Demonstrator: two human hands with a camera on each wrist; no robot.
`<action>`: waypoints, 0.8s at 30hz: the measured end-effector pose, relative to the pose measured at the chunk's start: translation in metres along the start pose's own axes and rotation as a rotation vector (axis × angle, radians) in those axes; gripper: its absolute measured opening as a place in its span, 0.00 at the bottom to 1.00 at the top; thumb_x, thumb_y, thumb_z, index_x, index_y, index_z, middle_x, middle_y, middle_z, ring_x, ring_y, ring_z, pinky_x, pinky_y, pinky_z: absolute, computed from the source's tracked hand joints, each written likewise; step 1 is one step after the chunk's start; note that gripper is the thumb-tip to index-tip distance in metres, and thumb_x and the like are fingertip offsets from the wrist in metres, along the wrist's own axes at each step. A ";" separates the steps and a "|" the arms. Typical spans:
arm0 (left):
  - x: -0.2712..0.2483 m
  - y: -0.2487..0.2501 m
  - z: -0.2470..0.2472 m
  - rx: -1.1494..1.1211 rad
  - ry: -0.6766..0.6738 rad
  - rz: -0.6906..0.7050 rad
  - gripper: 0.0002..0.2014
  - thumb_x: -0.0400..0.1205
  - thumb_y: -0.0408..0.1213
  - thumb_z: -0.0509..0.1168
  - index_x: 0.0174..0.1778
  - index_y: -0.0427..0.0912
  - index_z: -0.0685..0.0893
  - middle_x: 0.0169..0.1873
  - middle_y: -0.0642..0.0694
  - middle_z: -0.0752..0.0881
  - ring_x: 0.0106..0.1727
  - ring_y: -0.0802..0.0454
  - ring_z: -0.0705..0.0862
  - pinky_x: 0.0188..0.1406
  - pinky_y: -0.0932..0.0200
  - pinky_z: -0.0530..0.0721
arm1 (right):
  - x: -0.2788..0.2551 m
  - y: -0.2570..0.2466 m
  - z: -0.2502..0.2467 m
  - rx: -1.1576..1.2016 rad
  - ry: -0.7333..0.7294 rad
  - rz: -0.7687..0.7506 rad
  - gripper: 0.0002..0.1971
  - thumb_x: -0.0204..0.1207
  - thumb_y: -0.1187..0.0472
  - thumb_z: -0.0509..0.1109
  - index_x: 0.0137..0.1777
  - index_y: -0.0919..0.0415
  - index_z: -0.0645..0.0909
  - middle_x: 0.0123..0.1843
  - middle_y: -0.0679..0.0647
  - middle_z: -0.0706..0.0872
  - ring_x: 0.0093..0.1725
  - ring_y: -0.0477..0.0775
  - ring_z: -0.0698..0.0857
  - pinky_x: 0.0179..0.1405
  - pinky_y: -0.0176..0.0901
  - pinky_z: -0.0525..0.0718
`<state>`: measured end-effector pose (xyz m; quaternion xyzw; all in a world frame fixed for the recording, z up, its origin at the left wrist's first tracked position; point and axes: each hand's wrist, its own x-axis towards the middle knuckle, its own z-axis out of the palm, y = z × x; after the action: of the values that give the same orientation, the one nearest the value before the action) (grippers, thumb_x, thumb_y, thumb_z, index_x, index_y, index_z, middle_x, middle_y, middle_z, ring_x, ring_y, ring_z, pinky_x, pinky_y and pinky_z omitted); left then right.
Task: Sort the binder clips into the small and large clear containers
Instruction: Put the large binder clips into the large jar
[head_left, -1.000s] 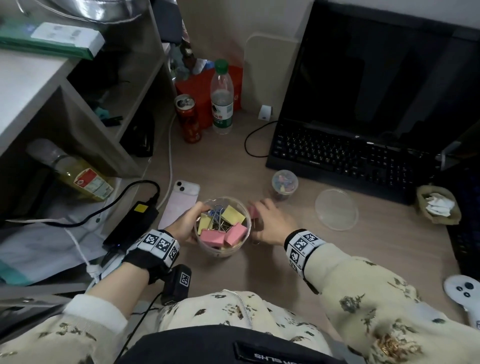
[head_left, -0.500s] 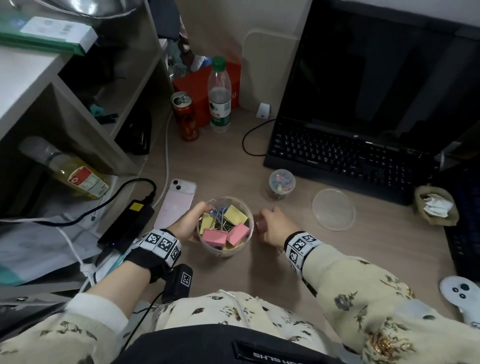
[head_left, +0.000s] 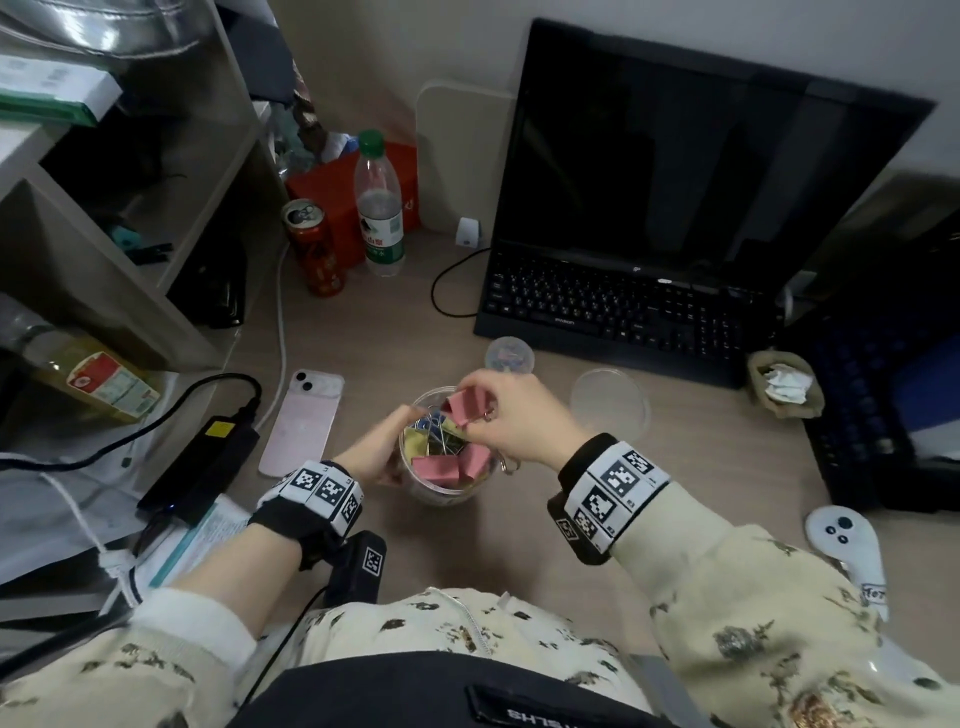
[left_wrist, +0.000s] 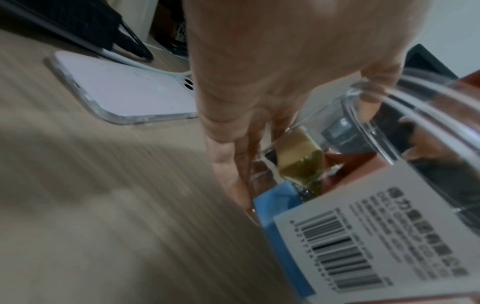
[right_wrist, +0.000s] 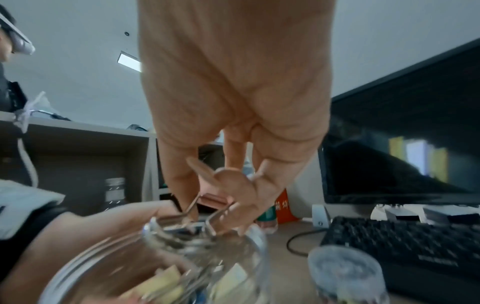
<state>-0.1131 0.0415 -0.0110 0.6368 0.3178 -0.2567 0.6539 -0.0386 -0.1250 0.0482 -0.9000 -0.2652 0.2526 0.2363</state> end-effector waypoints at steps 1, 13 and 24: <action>-0.001 0.001 0.004 -0.003 -0.002 0.000 0.24 0.63 0.64 0.59 0.35 0.45 0.82 0.29 0.43 0.82 0.33 0.48 0.80 0.39 0.58 0.76 | -0.003 0.000 0.004 -0.034 -0.008 0.018 0.22 0.72 0.56 0.72 0.68 0.50 0.79 0.57 0.50 0.86 0.53 0.53 0.85 0.50 0.46 0.85; 0.004 0.003 0.034 -0.046 -0.033 0.028 0.19 0.80 0.55 0.57 0.38 0.42 0.79 0.30 0.40 0.77 0.30 0.47 0.75 0.32 0.59 0.71 | -0.012 0.018 0.041 -0.202 0.074 0.013 0.24 0.77 0.55 0.69 0.73 0.50 0.70 0.64 0.54 0.84 0.61 0.61 0.83 0.55 0.50 0.80; 0.017 0.001 0.054 -0.048 0.003 -0.051 0.18 0.84 0.46 0.53 0.33 0.40 0.74 0.21 0.44 0.75 0.21 0.52 0.74 0.23 0.65 0.74 | -0.019 0.051 0.032 -0.275 0.144 -0.004 0.19 0.80 0.49 0.64 0.70 0.48 0.76 0.66 0.48 0.80 0.65 0.54 0.78 0.54 0.47 0.79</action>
<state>-0.0969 -0.0111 -0.0236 0.6129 0.3412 -0.2646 0.6618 -0.0531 -0.1654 0.0012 -0.9391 -0.2816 0.1480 0.1298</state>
